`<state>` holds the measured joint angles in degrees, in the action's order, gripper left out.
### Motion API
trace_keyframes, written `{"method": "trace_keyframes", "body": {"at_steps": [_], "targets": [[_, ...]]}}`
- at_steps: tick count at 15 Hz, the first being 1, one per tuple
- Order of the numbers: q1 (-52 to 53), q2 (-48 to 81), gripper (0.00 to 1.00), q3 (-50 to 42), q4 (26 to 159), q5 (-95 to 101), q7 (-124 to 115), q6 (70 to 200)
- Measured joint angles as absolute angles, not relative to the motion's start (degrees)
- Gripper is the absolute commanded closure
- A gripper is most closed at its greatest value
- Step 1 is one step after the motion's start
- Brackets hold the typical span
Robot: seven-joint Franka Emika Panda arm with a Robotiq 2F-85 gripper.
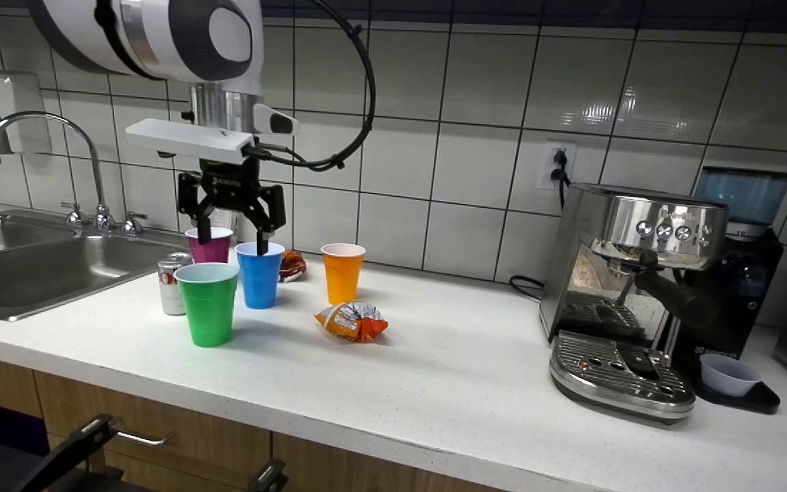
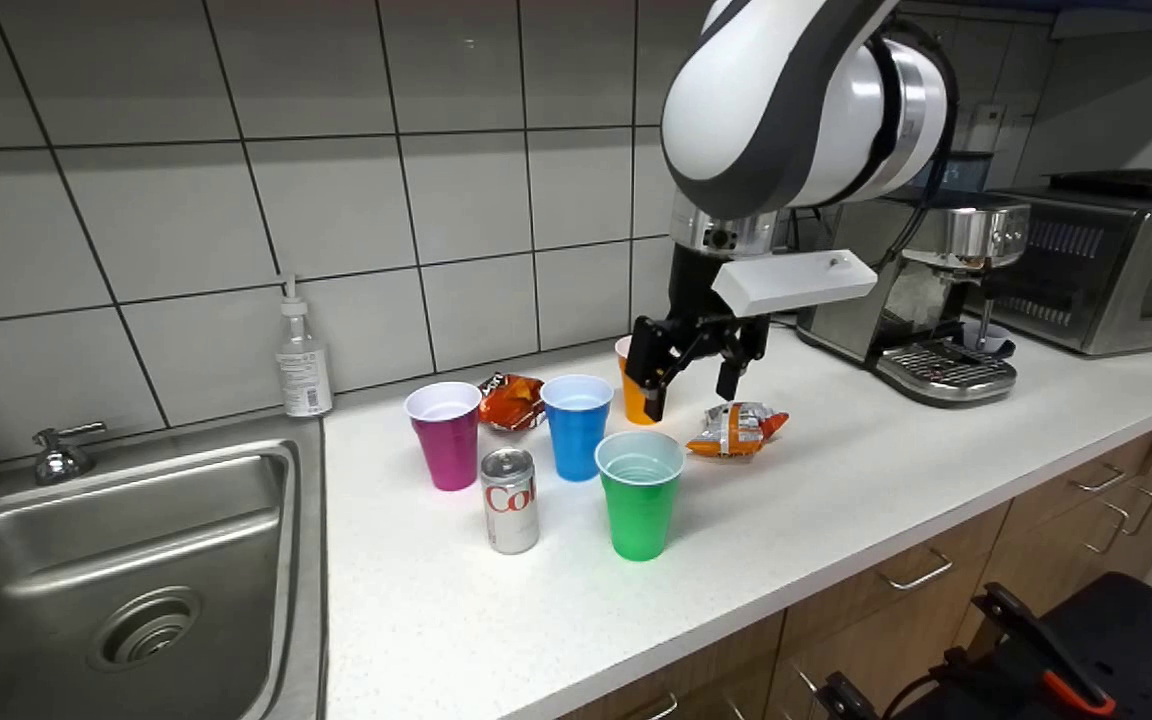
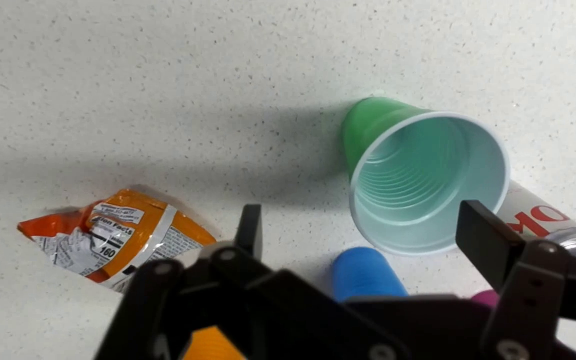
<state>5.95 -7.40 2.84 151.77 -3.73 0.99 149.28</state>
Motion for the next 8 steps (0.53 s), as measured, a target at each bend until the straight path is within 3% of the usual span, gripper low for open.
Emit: {"method": "trace_keyframes", "body": {"at_steps": [8], "targets": [[5.91, -1.11, 0.0, 3.4, 151.61, 5.43, -6.31, 154.9]]}}
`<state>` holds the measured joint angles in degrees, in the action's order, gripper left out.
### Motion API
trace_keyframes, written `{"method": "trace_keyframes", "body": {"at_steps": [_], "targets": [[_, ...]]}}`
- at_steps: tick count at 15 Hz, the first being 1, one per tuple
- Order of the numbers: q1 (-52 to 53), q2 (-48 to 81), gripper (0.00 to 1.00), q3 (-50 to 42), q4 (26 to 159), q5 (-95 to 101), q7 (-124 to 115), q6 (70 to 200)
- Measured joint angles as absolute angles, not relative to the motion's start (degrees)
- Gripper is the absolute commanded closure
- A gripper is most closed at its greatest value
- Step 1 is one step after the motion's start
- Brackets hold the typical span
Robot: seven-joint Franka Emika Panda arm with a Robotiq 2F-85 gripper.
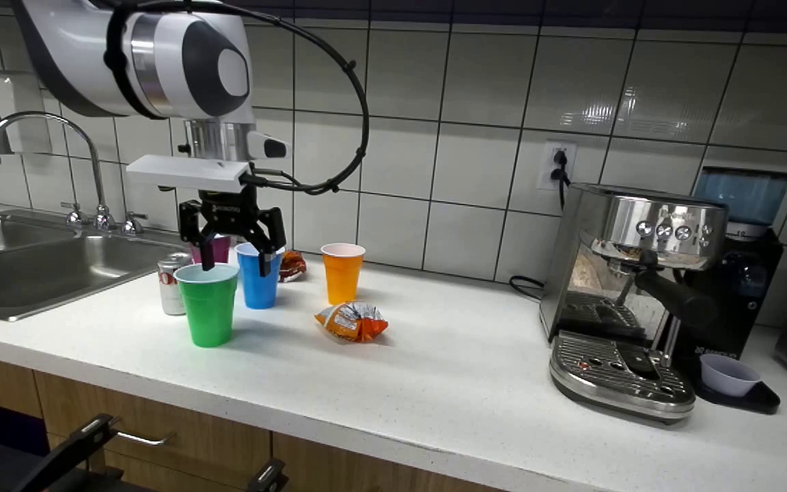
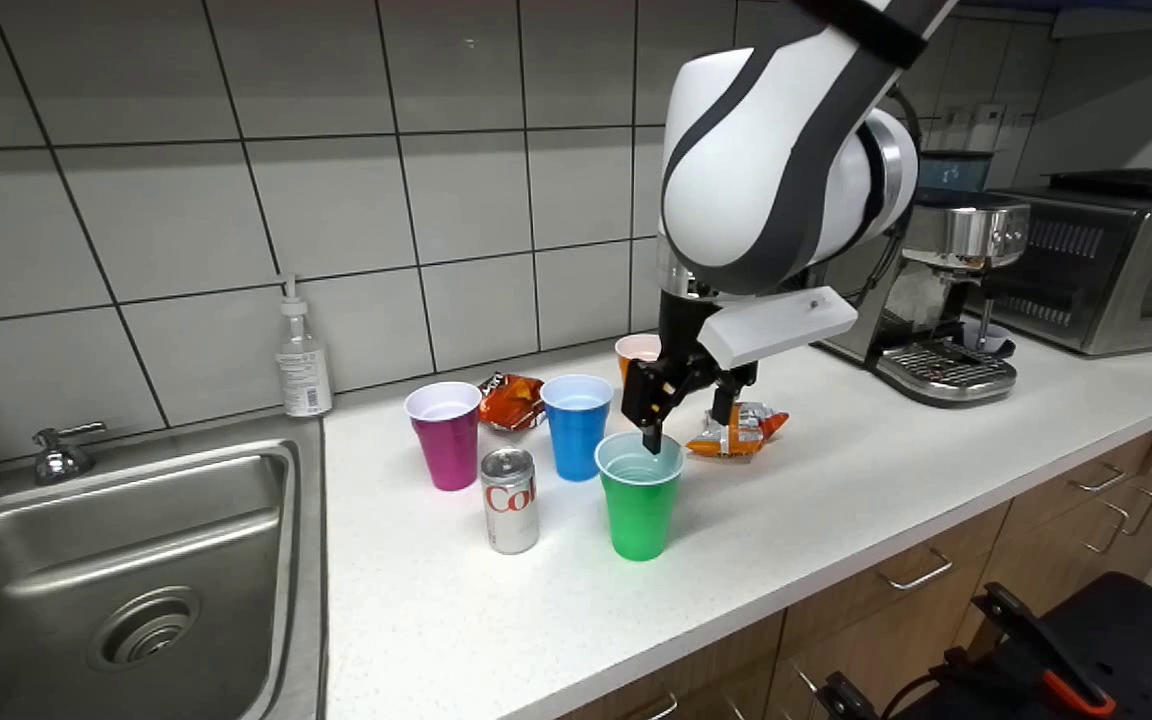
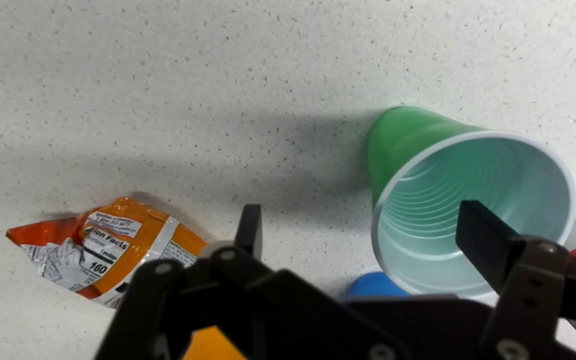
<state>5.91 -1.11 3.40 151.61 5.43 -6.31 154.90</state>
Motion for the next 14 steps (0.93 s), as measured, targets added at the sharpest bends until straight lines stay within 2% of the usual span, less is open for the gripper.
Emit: {"method": "trace_keyframes", "body": {"at_steps": [14], "targets": [[5.92, 2.78, 0.0, 3.38, 150.49, 6.73, -10.61, 157.58]]}}
